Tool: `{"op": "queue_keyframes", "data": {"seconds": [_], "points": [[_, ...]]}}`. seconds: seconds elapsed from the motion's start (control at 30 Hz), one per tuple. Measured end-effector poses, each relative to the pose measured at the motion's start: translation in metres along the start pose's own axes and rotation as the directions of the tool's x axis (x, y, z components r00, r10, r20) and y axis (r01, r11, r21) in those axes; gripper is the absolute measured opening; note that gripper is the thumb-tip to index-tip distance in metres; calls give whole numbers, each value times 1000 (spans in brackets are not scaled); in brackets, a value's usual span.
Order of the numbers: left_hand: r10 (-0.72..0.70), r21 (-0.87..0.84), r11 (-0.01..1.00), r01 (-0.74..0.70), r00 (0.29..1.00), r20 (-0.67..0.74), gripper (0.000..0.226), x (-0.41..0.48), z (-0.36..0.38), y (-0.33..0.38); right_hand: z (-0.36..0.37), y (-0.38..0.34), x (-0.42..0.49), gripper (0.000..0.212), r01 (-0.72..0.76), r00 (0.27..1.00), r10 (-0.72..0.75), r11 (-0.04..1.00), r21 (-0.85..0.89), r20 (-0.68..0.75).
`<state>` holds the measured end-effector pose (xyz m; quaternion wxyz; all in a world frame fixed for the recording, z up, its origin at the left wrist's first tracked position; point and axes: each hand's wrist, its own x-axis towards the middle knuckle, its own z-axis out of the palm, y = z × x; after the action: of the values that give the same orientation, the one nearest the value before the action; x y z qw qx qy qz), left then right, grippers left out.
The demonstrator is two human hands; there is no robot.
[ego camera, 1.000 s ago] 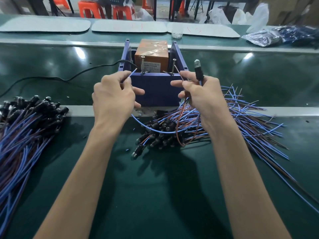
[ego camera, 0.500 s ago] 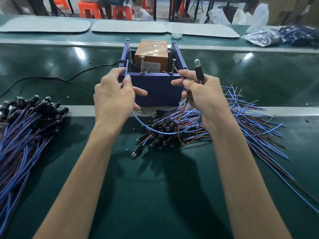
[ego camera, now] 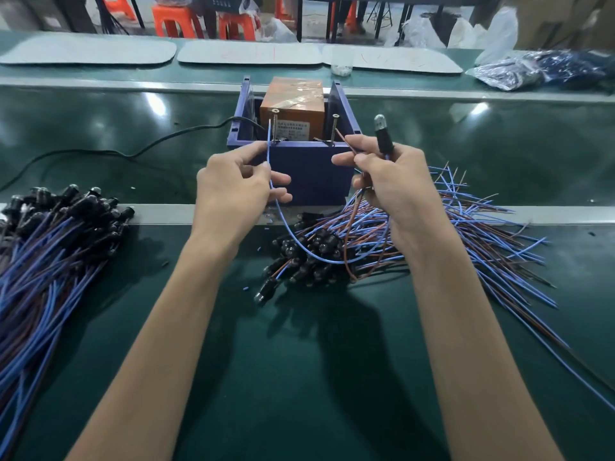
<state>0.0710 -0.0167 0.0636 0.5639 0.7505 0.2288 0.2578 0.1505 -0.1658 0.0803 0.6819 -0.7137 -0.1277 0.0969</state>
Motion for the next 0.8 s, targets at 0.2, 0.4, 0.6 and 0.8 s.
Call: {"op": "queue_keyframes", "data": {"seconds": [0.2,0.4,0.6,0.8], "points": [[38,97,995,-35,999,-26,37,0,1,0,1,1,1,28,0,1000,0,1000,-6,9],[21,80,997,-19,1000,-21,31,4,-11,3,1,2,2,30,-4,1000,4,1000,0,13],[9,48,999,-9,1000,11,31,4,-18,9,2,1,1,31,-11,1000,10,1000,18,4],[1,37,999,-2,999,32,30,2,-18,12,2,-2,-1,30,-23,1000,23,999,35,3]]}}
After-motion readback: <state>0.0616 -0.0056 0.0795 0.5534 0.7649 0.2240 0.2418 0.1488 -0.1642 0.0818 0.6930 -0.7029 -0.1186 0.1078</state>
